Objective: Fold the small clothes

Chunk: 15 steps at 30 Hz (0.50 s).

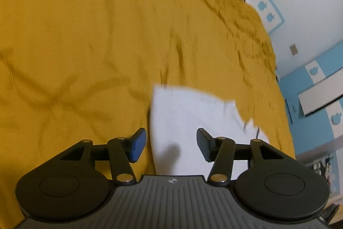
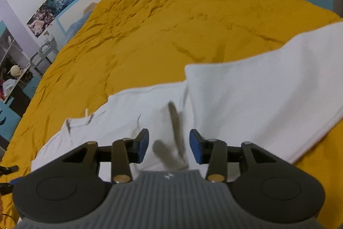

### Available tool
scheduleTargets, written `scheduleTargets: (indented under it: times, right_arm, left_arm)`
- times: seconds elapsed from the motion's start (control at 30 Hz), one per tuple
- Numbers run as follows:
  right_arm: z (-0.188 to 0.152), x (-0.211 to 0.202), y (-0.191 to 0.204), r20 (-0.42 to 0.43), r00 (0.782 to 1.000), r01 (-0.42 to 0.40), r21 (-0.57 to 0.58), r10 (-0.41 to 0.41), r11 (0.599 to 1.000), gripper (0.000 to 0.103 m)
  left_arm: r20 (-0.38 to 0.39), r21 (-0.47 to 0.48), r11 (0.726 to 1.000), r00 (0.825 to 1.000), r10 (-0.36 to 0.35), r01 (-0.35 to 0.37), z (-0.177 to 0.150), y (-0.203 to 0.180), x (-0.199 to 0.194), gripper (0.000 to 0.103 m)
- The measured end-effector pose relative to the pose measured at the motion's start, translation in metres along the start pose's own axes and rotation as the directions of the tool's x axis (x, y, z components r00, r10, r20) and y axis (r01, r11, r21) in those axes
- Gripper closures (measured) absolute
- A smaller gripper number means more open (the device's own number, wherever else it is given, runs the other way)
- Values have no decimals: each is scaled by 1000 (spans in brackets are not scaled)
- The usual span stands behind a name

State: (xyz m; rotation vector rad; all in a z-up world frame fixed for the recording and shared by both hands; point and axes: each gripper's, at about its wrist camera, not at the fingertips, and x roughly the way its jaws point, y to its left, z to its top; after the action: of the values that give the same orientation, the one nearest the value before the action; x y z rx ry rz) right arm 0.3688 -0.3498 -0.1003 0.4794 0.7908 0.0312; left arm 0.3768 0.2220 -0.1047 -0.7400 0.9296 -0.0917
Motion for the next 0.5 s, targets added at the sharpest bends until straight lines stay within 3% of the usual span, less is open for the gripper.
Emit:
scheduleTargets:
  times: [0.07, 0.13, 0.17, 0.2, 0.23, 0.27, 0.4, 0.5]
  right_arm:
    - [-7, -1, -1, -14, 1000, -13, 5, 13, 1000, 62]
    - [-13, 1, -1, -28, 999, -17, 17, 17, 1000, 62]
    - [-15, 2, 0, -31, 999, -20, 21, 21, 1000, 63]
    - [-17, 2, 2, -27, 1000, -16, 17, 16, 1000, 80]
    - [-18, 0, 3, -15, 1000, -10, 12, 10, 1000, 95]
    - [-17, -2, 4, -6, 1000, -8, 12, 8, 1000, 103]
    - [-10, -31, 10, 71, 996, -58, 27, 56, 998, 103]
    - [-11, -45, 12, 72, 996, -52, 18, 50, 998, 103]
  left_arm:
    - [-26, 1, 1000, 999, 23, -23, -10, -1, 9, 43]
    - [-25, 17, 999, 999, 33, -32, -17, -4, 13, 62]
    - [-20, 34, 998, 999, 44, -44, -18, -6, 14, 81]
    - [-8, 42, 997, 998, 62, -62, -16, -9, 14, 95]
    - [4, 36, 998, 998, 60, -60, -15, -8, 11, 100]
    - [10, 21, 999, 999, 39, -39, -13, -6, 6, 99]
    - [45, 75, 997, 999, 19, -22, -12, -10, -17, 99]
    - [34, 125, 990, 998, 55, -58, -11, -13, -17, 99]
